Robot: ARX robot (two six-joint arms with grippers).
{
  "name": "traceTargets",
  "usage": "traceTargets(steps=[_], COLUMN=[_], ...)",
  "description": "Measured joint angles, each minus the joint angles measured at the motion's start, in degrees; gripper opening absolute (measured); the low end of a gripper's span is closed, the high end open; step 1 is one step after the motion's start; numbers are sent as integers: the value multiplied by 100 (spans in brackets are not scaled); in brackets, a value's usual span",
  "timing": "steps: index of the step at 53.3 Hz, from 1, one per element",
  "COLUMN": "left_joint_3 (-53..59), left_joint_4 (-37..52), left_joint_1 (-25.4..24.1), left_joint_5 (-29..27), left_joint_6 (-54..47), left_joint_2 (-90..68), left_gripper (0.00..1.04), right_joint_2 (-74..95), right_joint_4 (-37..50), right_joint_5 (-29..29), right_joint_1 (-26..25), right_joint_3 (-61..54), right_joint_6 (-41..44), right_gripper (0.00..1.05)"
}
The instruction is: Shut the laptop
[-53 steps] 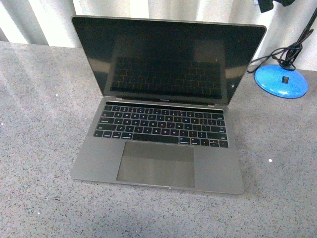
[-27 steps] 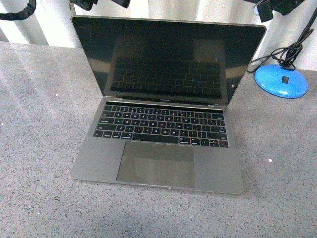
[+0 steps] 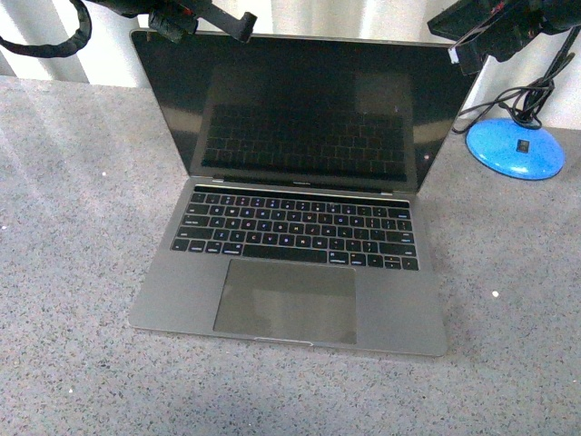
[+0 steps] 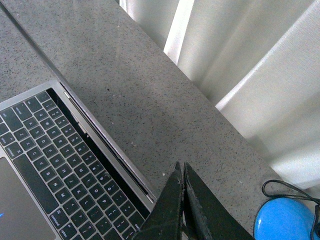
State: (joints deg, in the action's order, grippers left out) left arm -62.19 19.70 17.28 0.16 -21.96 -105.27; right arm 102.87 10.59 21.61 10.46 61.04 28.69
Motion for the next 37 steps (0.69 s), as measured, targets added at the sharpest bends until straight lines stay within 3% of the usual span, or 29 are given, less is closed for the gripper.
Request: traceTargets(steps=[37], left_joint_3=[332], left_joint_4=[-28], left_joint_1=[188], left_joint_5=[184], left_joint_6=[-13], left_joint_2=[4], left_gripper=[4], right_joint_2=[-70], right_joint_4=[249], right_joint_5=[79], right_joint_1=[-24], right_joint_3=[-503], right_joint_6=[-151], right_gripper=[1])
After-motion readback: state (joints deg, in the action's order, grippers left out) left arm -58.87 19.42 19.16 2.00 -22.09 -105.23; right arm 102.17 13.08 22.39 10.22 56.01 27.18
